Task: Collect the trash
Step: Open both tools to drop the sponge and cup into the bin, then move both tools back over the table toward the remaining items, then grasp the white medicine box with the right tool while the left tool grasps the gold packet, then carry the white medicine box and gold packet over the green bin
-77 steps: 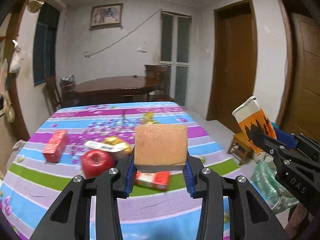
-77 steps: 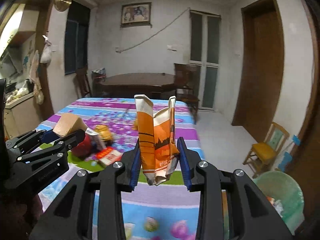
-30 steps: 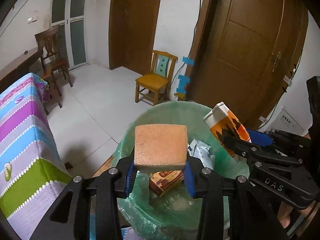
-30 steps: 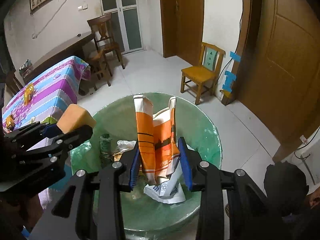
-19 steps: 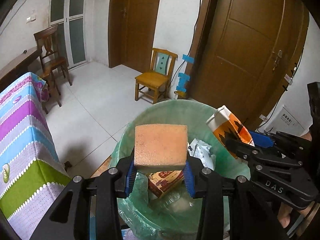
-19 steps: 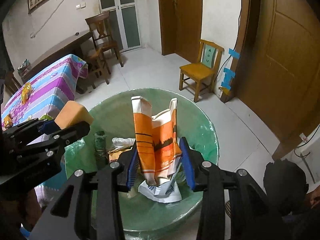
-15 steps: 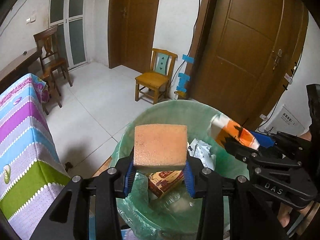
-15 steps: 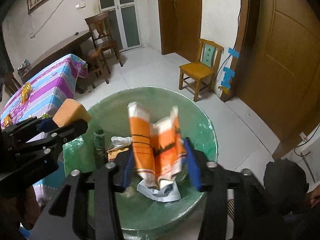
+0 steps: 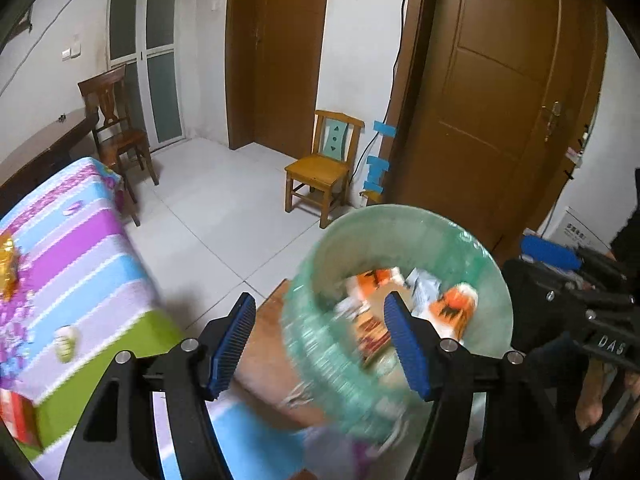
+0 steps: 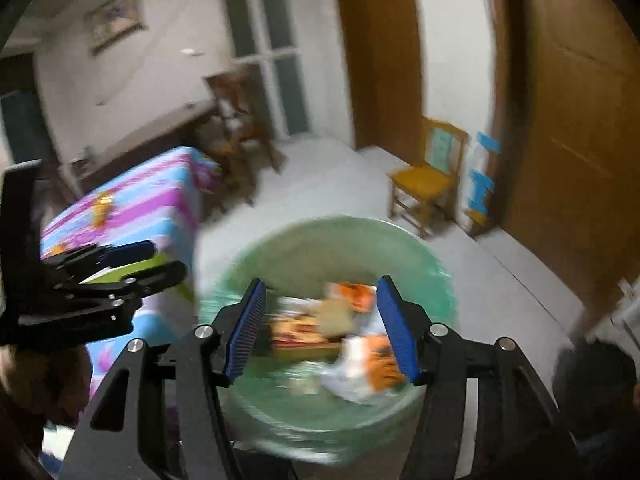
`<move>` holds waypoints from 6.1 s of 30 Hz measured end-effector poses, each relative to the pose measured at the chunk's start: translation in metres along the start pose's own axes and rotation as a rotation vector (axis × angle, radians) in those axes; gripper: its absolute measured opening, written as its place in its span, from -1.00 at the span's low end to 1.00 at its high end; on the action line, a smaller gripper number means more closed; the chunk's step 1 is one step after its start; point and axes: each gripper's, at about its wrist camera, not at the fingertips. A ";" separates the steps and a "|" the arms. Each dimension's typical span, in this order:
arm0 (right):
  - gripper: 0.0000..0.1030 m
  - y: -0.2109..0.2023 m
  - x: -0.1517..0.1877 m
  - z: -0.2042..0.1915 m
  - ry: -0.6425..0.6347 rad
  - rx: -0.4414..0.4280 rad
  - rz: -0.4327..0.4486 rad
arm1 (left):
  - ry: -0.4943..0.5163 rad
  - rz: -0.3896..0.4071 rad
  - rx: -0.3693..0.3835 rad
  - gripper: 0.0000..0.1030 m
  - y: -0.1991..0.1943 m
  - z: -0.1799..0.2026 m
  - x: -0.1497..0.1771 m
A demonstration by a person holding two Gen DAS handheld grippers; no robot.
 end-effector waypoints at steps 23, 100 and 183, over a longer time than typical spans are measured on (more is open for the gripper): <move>-0.23 0.111 0.001 -0.385 -0.544 -0.856 -0.161 | -0.373 0.037 -0.500 0.32 -0.301 -0.398 0.055; -0.59 0.229 -0.004 -0.344 -0.323 -0.589 -0.245 | -0.143 -0.383 -0.501 -0.51 -0.054 -0.449 0.004; -0.58 0.022 -0.026 -0.023 -0.093 0.098 0.013 | 0.018 0.220 -0.189 -0.51 -0.029 0.039 -0.043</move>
Point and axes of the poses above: each gripper's, at about its wrist camera, not at the fingertips, and y roughly the way its jaws point, z to its right, x to its underside, and after that the axes turned 12 degrees about z, right-handed
